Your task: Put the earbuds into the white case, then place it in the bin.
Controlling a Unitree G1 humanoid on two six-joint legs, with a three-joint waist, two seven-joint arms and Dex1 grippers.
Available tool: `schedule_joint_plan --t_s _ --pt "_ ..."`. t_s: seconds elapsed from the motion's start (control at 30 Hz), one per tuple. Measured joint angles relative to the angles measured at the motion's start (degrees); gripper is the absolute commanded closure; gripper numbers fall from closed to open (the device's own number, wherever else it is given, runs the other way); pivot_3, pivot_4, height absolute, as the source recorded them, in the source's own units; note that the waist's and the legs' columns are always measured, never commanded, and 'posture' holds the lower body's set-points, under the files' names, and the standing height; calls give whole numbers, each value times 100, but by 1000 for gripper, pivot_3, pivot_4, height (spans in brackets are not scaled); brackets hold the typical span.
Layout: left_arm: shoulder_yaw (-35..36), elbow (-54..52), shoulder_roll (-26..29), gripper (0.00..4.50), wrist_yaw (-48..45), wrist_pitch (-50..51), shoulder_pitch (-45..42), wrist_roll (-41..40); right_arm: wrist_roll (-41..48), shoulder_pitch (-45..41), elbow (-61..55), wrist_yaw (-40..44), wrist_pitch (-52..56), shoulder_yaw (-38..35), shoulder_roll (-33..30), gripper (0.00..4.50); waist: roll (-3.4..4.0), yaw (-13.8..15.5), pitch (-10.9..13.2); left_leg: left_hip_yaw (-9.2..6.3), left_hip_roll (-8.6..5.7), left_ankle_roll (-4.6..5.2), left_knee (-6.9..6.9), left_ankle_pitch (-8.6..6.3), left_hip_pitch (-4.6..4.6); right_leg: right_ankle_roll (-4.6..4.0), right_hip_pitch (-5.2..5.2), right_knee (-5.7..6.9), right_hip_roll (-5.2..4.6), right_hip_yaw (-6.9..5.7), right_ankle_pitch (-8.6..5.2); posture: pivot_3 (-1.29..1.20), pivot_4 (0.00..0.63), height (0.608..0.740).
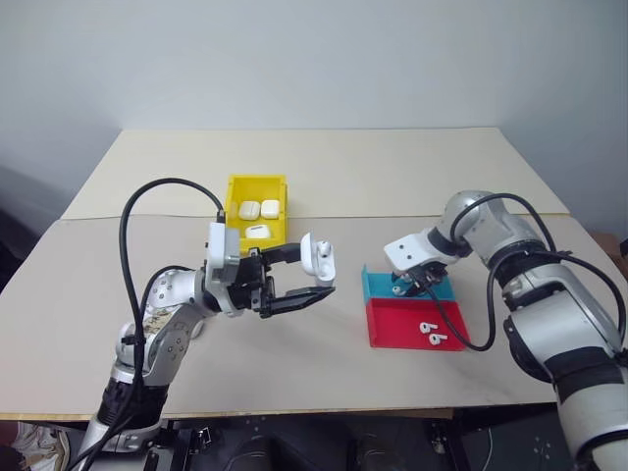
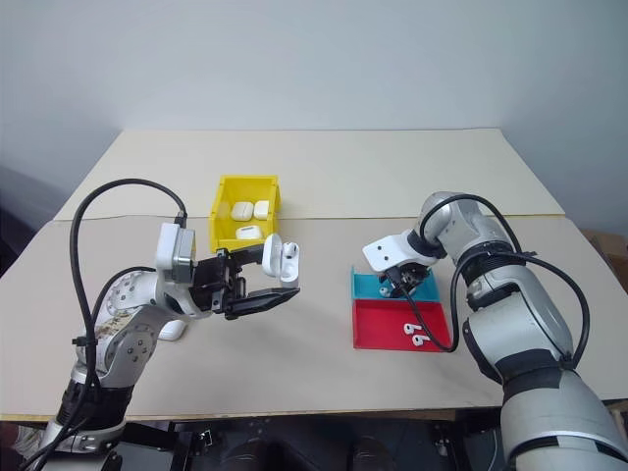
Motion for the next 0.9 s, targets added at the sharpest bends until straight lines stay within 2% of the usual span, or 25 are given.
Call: schedule_joint_plan --t_s 0.37,0.4,0.47,0.53,0.6,0.9 --pt "7 -27 52 1739 -1 0 28 -1 -161 6 111 -190 -111 -19 56 2114 0 -1 0 0 0 -1 0 1 0 0 0 0 0 0 0 0 150 740" --pt "7 -27 52 1739 0 0 28 -1 -190 19 111 -202 -127 -19 55 2409 0 -1 0 0 0 -1 0 1 0 0 1 0 0 0 0 0 150 740" --pt "7 -27 54 1739 1 0 28 0 -197 37 106 -201 -168 -22 54 2712 0 -1 0 0 0 -1 0 1 1 0 2 0 0 0 0 0 150 740" --pt "7 -27 57 1739 5 0 28 1 -195 67 99 -200 -199 -39 54 3459 0 -1 0 0 0 -1 0 1 6 0 7 0 0 0 0 0 150 740" --pt "7 -27 61 1739 11 0 28 5 -164 78 94 -192 -142 -87 74 3866 1 -1 0 0 0 -1 0 1 12 0 10 2 0 0 0 0 150 740" --pt "5 -27 96 1739 -19 1 24 12 462 425 -328 34 797 -764 51 3866 4 0 2 0 1 -2 -1 1 3 -1 4 1 1 0 0 0 150 740"
